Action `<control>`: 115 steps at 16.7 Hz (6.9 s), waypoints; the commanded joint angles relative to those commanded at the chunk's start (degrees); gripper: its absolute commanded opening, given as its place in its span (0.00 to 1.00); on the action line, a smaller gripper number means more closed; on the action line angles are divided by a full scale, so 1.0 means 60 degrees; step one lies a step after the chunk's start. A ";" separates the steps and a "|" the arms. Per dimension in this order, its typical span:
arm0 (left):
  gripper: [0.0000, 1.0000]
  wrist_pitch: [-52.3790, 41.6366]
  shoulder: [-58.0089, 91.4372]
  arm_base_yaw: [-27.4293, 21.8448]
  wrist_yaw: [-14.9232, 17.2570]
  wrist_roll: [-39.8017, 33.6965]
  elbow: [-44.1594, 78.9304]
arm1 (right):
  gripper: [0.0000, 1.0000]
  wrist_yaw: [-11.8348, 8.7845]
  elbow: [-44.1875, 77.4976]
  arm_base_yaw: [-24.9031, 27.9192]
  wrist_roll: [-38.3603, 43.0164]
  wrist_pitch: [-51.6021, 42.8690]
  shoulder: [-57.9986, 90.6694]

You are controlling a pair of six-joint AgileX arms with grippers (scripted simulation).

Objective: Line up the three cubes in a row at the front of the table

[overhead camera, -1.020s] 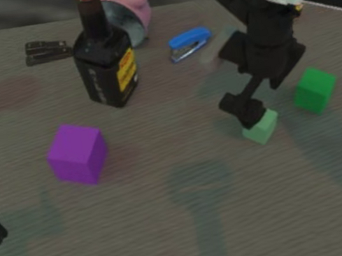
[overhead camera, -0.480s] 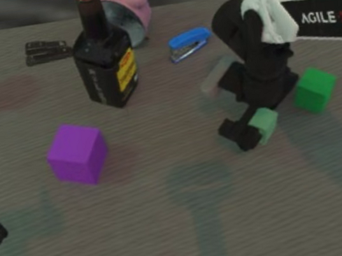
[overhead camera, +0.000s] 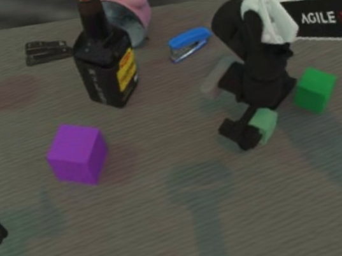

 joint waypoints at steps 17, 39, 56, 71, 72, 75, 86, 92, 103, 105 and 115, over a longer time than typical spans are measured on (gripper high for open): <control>1.00 0.0000 0.0000 0.0000 0.0000 0.0000 0.0000 | 0.00 -0.0107 0.0085 -0.0004 0.0078 -0.0168 -0.0323; 1.00 0.0000 0.0000 0.0000 0.0000 0.0000 0.0000 | 0.00 -0.0193 -0.2460 0.1952 -0.2150 -0.1460 -0.4005; 1.00 0.0000 0.0000 0.0000 0.0000 0.0000 0.0000 | 0.00 -0.0234 -0.5740 0.3144 -0.3501 0.0881 -0.5088; 1.00 0.0000 0.0000 0.0000 0.0000 0.0000 0.0000 | 0.60 -0.0231 -0.6237 0.3176 -0.3515 0.1644 -0.4754; 1.00 0.0000 0.0000 0.0000 0.0000 0.0000 0.0000 | 0.68 -0.0231 -0.6237 0.3176 -0.3515 0.1644 -0.4754; 1.00 0.0000 0.0000 0.0000 0.0000 0.0000 0.0000 | 0.90 -0.0231 -0.6237 0.3176 -0.3515 0.1644 -0.4754; 1.00 0.0000 0.0000 0.0000 0.0000 0.0000 0.0000 | 1.00 -0.0231 -0.6205 0.3174 -0.3526 0.1612 -0.4769; 1.00 0.0000 0.0000 0.0000 0.0000 0.0000 0.0000 | 1.00 -0.0235 -0.5117 0.3206 -0.3588 -0.0361 -0.5525; 1.00 0.0000 0.0000 0.0000 0.0000 0.0000 0.0000 | 1.00 -0.0198 -0.3686 0.2362 -0.3511 -0.1348 -0.4890; 1.00 0.0000 0.0000 0.0000 0.0000 0.0000 0.0000 | 1.00 -0.0167 -0.2534 0.1577 -0.3398 -0.1729 -0.4056; 1.00 0.0000 0.0000 0.0000 0.0000 0.0000 0.0000 | 1.00 -0.0006 0.2996 -0.2383 -0.2693 -0.3378 -0.0388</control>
